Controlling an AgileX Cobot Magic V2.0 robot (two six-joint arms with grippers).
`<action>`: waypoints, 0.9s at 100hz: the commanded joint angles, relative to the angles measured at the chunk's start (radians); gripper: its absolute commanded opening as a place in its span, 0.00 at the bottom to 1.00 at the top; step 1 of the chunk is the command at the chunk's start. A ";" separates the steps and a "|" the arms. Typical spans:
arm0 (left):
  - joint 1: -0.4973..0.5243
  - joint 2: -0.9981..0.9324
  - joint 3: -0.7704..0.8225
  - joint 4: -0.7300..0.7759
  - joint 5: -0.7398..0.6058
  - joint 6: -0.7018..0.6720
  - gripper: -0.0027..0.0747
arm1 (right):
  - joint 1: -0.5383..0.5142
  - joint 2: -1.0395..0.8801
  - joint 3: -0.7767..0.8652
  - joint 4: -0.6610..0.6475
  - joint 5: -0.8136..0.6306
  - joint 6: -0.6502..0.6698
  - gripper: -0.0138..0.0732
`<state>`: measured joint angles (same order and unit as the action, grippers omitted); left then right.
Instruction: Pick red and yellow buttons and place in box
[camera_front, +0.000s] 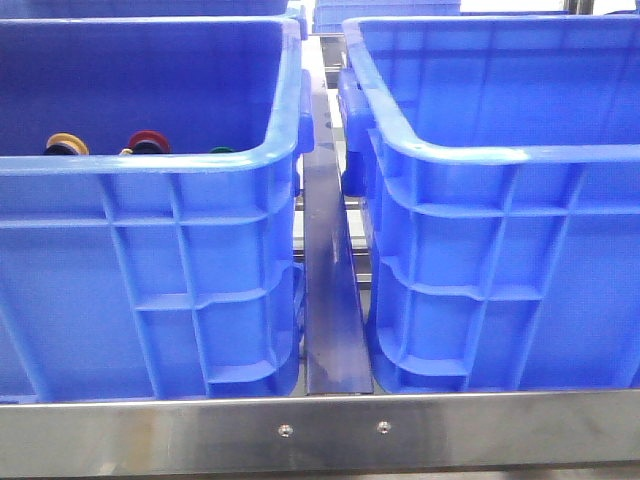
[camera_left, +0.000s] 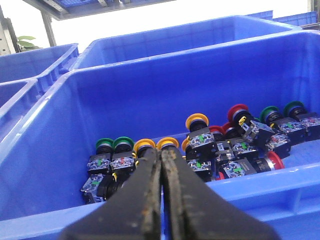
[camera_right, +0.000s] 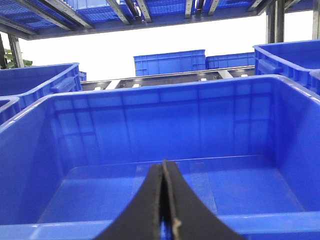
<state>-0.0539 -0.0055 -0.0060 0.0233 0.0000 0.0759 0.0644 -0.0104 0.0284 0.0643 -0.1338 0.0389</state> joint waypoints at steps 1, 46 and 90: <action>0.001 -0.031 0.058 -0.009 -0.078 -0.009 0.01 | -0.001 -0.005 -0.015 -0.009 -0.070 -0.002 0.08; 0.001 -0.023 -0.053 -0.079 -0.028 -0.009 0.01 | -0.001 -0.005 -0.015 -0.009 -0.070 -0.002 0.08; 0.001 0.332 -0.625 -0.106 0.466 -0.011 0.01 | -0.001 -0.005 -0.015 -0.009 -0.070 -0.002 0.08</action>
<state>-0.0539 0.2398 -0.5116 -0.0734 0.4588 0.0759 0.0644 -0.0104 0.0284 0.0643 -0.1338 0.0389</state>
